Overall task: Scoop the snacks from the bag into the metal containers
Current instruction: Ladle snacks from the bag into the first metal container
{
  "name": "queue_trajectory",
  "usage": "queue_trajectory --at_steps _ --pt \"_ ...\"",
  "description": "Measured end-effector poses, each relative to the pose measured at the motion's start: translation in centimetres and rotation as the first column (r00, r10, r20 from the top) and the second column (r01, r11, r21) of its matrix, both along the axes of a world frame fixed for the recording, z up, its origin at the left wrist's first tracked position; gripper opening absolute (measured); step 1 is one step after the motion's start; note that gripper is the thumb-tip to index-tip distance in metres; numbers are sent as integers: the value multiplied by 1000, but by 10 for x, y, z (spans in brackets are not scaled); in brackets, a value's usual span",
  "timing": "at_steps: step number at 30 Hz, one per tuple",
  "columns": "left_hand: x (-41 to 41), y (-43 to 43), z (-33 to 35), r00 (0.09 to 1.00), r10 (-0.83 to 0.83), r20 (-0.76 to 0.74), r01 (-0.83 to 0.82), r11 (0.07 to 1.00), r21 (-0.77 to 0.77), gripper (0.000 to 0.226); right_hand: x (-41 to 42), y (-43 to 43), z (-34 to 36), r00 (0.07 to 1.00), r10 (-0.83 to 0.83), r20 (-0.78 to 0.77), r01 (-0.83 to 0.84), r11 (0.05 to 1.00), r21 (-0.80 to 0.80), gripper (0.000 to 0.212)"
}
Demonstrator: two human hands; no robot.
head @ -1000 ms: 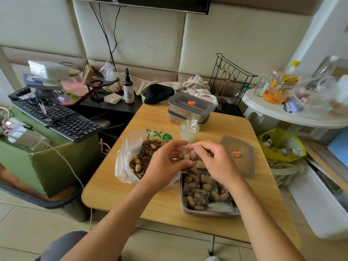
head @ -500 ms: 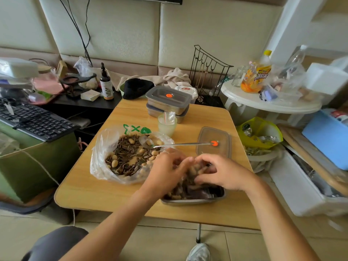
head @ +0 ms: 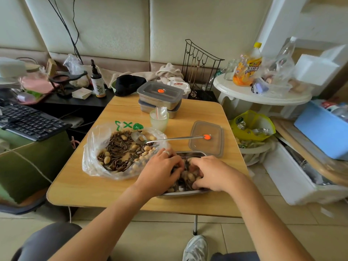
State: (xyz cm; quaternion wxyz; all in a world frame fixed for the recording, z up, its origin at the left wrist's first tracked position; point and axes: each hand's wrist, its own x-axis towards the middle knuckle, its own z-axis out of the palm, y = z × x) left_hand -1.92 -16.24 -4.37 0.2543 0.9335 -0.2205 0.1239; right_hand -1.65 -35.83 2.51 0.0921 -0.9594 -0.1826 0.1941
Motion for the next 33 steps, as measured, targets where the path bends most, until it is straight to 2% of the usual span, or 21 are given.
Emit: queue_trajectory --at_steps 2,5,6,8,10,12,13,15,17,19,21,23,26,29,31,33 --pt "0 -1 -1 1000 3 9 -4 999 49 15 -1 7 -3 1000 -21 6 21 1000 -17 56" --pt "2 0 -4 1000 1 24 -3 997 79 16 0 8 1 999 -14 -36 13 999 -31 52" --pt "3 0 -5 1000 1 30 -4 997 80 16 2 3 6 997 -12 -75 11 1000 -6 52" --pt "4 0 -7 999 -2 46 -2 997 76 15 6 -12 16 971 -63 -230 110 975 195 47" --pt "5 0 -7 999 -5 38 2 997 75 15 13 -29 22 939 -157 -307 291 839 460 29" --pt "5 0 -6 1000 -14 23 13 997 80 16 29 -46 13 891 -399 -214 443 668 598 15" --pt "5 1 -6 1000 -20 24 18 997 80 16 40 -54 4 825 -551 -122 507 628 590 15" --pt "4 1 -5 1000 -23 18 21 996 87 15 60 -63 -20 664 -745 67 646 616 452 27" --pt "4 2 -5 1000 -23 9 23 996 87 14 74 -66 -48 582 -810 74 753 571 326 37" --pt "3 2 -4 1000 -23 14 21 996 82 14 87 -64 -71 546 -837 45 785 529 322 40" --pt "2 2 -3 1000 -15 5 15 998 68 13 94 -60 -79 501 -864 50 796 482 367 42" --pt "1 3 -1 1000 -3 -13 3 999 31 12 90 -54 -72 462 -885 -54 790 383 479 35" --pt "-1 3 1 1000 15 -19 -16 999 -38 12 86 -59 -62 425 -860 -283 717 129 685 18" --pt "-3 3 2 998 28 -49 -36 985 -171 12 81 -69 -50 359 -856 -373 549 -130 826 8" --pt "-3 3 2 997 56 -48 -66 965 -254 11 75 -77 -38 309 -882 -356 361 -238 902 10" --pt "-3 3 1 994 97 -51 -109 933 -344 10 67 -88 -22 310 -875 -372 196 -324 925 10"
